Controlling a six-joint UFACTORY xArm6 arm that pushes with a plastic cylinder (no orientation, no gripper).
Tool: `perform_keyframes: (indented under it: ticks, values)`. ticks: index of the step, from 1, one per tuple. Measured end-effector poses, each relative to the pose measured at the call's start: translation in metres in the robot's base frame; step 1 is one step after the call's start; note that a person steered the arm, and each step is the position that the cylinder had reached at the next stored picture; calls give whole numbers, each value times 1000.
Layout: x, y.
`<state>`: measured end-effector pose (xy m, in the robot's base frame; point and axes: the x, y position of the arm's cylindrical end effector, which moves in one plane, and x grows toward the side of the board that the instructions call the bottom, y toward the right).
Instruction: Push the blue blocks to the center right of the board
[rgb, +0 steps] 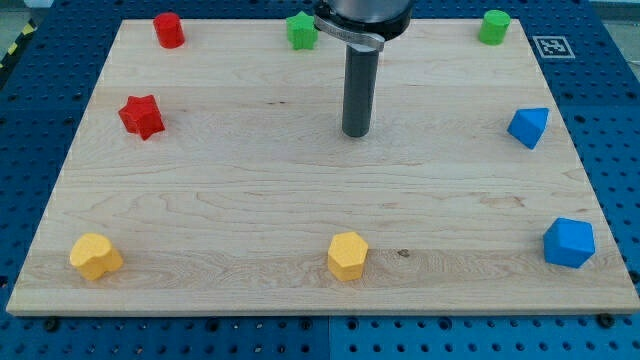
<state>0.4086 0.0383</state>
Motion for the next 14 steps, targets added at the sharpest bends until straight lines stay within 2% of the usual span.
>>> perform_keyframes:
  ticks: [3, 4, 5, 8, 9, 10, 11, 13, 14]
  values:
    - [-4, -1]
    - [31, 13]
    - [51, 53]
    - [96, 269]
    - [60, 292]
    - [0, 280]
    - [-2, 280]
    - [-2, 211]
    - [-2, 199]
